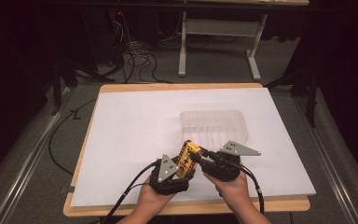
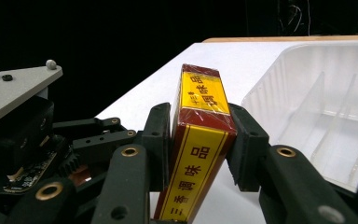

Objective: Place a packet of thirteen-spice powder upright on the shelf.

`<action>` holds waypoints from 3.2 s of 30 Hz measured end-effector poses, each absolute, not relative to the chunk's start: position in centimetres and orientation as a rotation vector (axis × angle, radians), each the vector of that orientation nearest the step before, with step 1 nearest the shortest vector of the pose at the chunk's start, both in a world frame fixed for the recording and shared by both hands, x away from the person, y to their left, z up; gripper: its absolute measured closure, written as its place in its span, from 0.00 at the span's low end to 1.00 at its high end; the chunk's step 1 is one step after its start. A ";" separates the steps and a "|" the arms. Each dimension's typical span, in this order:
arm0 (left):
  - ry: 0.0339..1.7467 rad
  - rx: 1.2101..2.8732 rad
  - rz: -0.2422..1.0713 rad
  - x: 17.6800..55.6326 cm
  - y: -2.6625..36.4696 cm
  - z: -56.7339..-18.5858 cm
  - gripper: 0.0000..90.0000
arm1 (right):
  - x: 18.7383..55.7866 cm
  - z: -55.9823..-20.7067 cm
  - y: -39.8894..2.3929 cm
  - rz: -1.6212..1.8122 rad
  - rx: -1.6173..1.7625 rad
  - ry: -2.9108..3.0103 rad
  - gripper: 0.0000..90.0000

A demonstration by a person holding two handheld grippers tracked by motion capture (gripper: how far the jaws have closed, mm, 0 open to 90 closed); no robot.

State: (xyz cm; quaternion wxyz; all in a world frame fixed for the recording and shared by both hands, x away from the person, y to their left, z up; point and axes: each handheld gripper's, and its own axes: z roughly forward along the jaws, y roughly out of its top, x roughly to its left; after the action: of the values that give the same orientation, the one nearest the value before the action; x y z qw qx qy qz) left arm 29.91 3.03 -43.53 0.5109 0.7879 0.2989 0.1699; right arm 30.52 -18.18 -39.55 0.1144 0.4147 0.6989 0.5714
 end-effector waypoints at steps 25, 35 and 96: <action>0.756 1.859 0.366 31.2 5.3 -42.8 0.28 | 30.1 -37.5 -21.3 1.585 1.213 1.862 0.76; 0.807 1.840 0.412 32.4 7.6 -42.2 0.29 | 29.9 -36.1 -23.1 1.519 1.257 1.738 0.76; 0.877 1.873 0.495 32.0 13.8 -42.5 0.28 | 39.3 -37.3 -20.3 1.126 1.432 1.466 0.75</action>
State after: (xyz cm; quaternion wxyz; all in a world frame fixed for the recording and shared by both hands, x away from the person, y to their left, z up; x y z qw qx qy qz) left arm 32.01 13.82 -42.48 0.4860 0.7697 0.3605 0.2035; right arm 39.33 -20.33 -37.31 0.3907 0.5638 0.5771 0.4432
